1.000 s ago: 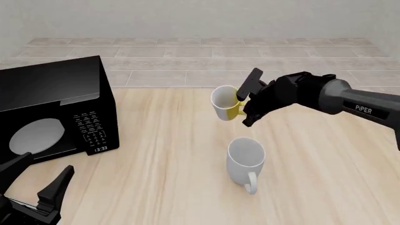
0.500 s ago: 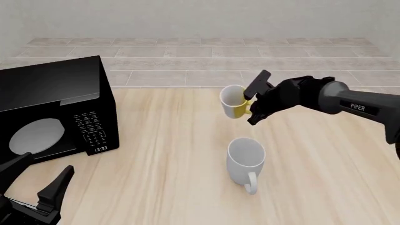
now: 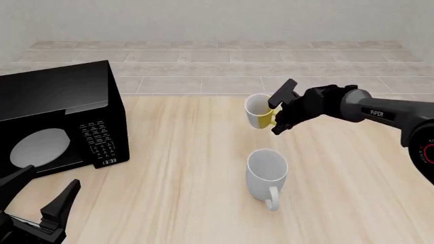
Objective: Put the yellow and white mug to the front of the white mug.
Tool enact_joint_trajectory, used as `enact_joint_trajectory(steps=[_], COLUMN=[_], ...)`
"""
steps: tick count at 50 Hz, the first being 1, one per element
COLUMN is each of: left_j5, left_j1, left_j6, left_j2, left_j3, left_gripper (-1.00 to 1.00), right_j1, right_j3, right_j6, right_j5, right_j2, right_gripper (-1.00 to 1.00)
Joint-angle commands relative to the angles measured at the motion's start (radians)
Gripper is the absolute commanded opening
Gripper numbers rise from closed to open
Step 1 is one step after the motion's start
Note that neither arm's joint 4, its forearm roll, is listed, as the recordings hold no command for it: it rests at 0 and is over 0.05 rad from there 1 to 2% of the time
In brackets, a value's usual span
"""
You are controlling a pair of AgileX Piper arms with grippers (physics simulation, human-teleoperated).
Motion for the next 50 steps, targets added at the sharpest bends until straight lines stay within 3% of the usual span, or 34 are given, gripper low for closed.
enact_joint_trajectory(steps=[1, 19, 50], left_j5=[0.000, 0.000, 0.000], left_j1=[0.000, 0.000, 0.000], left_j6=[0.000, 0.000, 0.000], left_j2=[0.000, 0.000, 0.000], left_j3=[0.000, 0.000, 0.000], left_gripper=[1.00, 1.00, 1.00], right_j1=[-0.010, 0.029, -0.015], right_j3=[0.008, 0.052, 0.061], right_j6=[0.025, 0.089, 0.095], right_j5=[-0.027, -0.075, -0.083], right_j2=[0.023, 0.026, 0.083], right_gripper=[-1.00, -1.00, -1.00])
